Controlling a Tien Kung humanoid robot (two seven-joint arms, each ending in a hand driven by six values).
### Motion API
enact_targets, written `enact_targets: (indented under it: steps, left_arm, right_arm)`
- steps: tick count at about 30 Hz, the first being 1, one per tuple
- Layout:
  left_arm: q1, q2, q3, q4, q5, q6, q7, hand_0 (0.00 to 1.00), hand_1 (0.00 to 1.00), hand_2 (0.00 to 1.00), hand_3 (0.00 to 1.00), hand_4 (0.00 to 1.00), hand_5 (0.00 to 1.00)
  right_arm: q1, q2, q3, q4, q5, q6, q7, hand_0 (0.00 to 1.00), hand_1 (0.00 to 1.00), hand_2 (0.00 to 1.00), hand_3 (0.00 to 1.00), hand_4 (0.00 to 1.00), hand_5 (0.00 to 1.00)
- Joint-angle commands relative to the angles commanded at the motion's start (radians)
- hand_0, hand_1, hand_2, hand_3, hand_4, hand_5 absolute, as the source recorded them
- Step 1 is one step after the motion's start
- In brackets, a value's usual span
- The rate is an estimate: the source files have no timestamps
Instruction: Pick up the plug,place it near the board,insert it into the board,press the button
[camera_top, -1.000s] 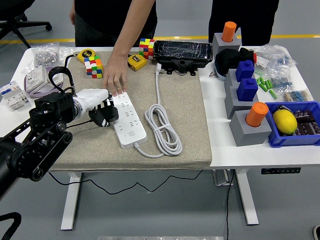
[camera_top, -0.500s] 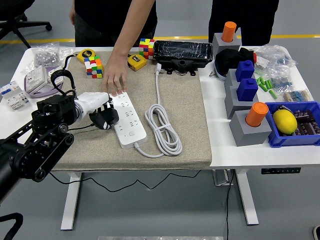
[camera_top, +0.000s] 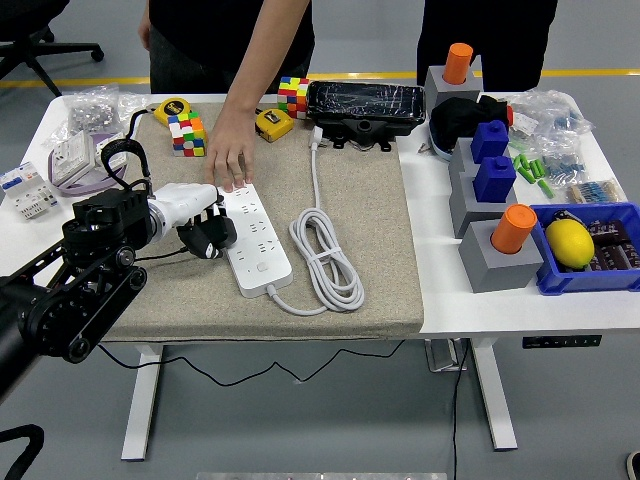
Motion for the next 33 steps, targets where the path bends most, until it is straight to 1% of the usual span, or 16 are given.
enact_targets:
  steps: [8, 9, 14, 15, 20, 21, 26, 27, 33]
  left_arm:
    - [-0.001, 0.003, 0.006, 0.002, 0.016, 0.013, 0.002, 0.239, 0.097, 0.177, 0.488, 0.678, 0.054]
    - [-0.001, 0.003, 0.007, 0.002, 0.017, 0.014, 0.002, 0.244, 0.104, 0.198, 0.505, 0.681, 0.055]
    - [0.003, 0.004, 0.010, 0.003, 0.017, 0.014, 0.004, 0.244, 0.104, 0.198, 0.505, 0.681, 0.055]
    - [0.004, 0.005, 0.010, 0.004, 0.016, 0.014, 0.004, 0.315, 0.187, 0.325, 0.536, 0.735, 0.075]
    - [0.005, 0.006, 0.012, 0.007, 0.015, 0.014, 0.002, 0.315, 0.187, 0.325, 0.536, 0.735, 0.075]
    - [0.004, 0.006, 0.012, 0.008, 0.014, 0.015, 0.002, 0.322, 0.396, 0.514, 0.544, 0.771, 0.077]
    - [0.000, 0.007, 0.013, 0.010, 0.023, 0.017, 0.006, 0.322, 0.396, 0.514, 0.544, 0.771, 0.077]
    - [-0.001, 0.007, 0.013, 0.010, 0.028, 0.018, 0.008, 0.357, 0.559, 0.600, 0.584, 0.808, 0.092]
    - [-0.005, 0.007, 0.014, 0.009, 0.038, 0.020, 0.016, 0.357, 0.559, 0.600, 0.584, 0.808, 0.092]
  right_arm:
    - [-0.003, -0.001, 0.004, 0.000, -0.001, -0.002, 0.000, 0.781, 0.726, 0.721, 0.751, 0.998, 0.961]
    - [-0.003, -0.002, 0.004, 0.000, -0.001, -0.002, 0.000, 0.780, 0.724, 0.721, 0.751, 0.998, 0.960]
    - [-0.004, -0.003, 0.006, 0.000, -0.004, -0.001, 0.001, 0.780, 0.724, 0.721, 0.751, 0.998, 0.960]
    - [-0.005, -0.003, 0.007, 0.000, -0.005, 0.000, 0.001, 0.780, 0.724, 0.721, 0.751, 0.998, 0.959]
    - [-0.005, -0.002, 0.006, 0.000, -0.004, 0.001, 0.002, 0.780, 0.724, 0.721, 0.751, 0.998, 0.959]
    - [-0.005, -0.002, 0.008, 0.000, -0.005, 0.001, 0.002, 0.780, 0.723, 0.720, 0.751, 0.998, 0.957]
    - [-0.004, -0.003, 0.011, 0.000, -0.007, 0.004, 0.002, 0.780, 0.723, 0.720, 0.751, 0.998, 0.957]
    - [-0.003, -0.003, 0.012, 0.000, -0.008, 0.006, 0.001, 0.781, 0.724, 0.720, 0.752, 0.998, 0.959]
    - [-0.004, -0.004, 0.016, 0.000, -0.012, 0.009, 0.001, 0.781, 0.724, 0.720, 0.752, 0.998, 0.959]
